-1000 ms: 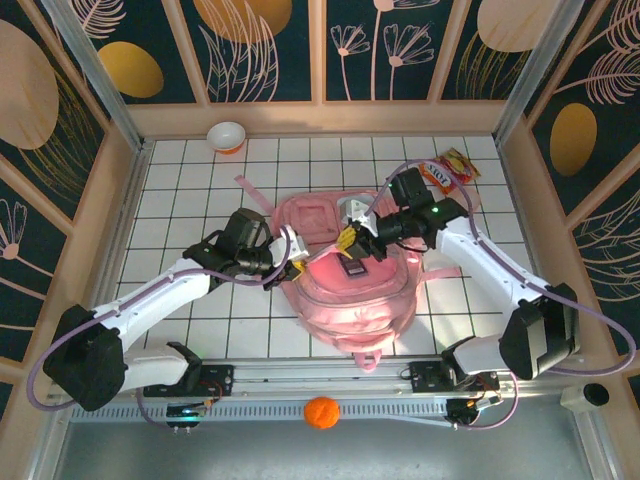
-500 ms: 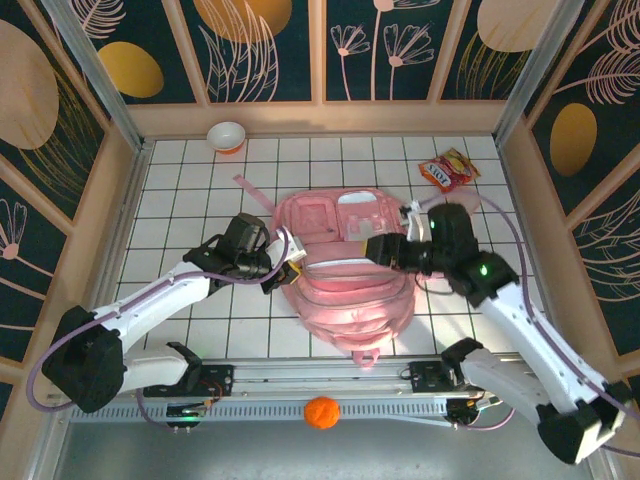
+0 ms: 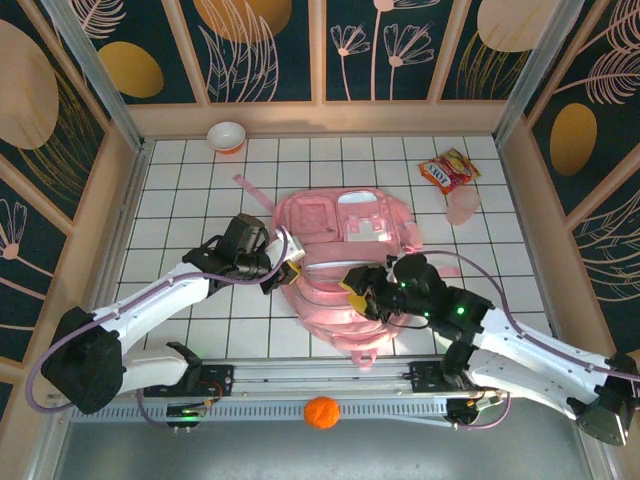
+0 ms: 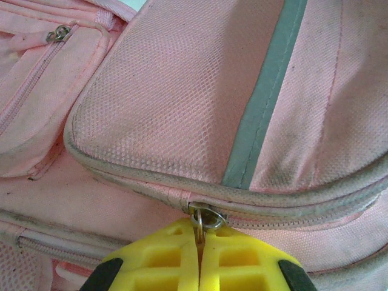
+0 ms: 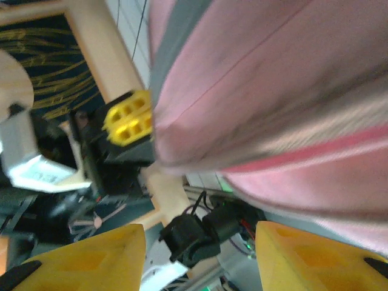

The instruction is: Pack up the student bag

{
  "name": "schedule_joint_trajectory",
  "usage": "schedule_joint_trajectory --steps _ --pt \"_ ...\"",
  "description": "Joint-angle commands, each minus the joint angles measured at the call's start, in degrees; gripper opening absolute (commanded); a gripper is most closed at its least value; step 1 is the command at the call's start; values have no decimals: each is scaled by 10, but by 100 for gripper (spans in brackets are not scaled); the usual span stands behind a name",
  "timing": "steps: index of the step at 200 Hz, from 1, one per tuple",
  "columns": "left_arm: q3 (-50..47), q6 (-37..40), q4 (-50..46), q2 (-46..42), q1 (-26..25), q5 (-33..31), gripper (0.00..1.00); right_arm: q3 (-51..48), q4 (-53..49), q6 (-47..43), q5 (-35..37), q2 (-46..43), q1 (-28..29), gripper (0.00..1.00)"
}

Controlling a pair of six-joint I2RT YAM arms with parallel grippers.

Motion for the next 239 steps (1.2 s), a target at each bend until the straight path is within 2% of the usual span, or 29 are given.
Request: schedule_joint_trajectory --steps 1,25,47,102,195,219,239 --pt "8 -7 -1 -1 -2 -1 0 -28 93 50 50 1 4 50" --pt "12 -6 -6 2 -5 8 0 -59 165 67 52 24 0 47" --pt "16 -6 -15 3 -14 14 0 -66 219 62 48 55 -13 40" --pt "29 -15 -51 3 -37 44 0 -64 262 23 35 113 -57 0" --pt "73 -62 -99 18 -66 98 0 14 313 -63 -14 231 -129 0" --pt "67 -116 -46 12 -82 114 0 39 333 -79 -44 273 -132 0" --pt "56 -163 23 12 -100 95 0 57 331 -95 -62 295 -135 0"
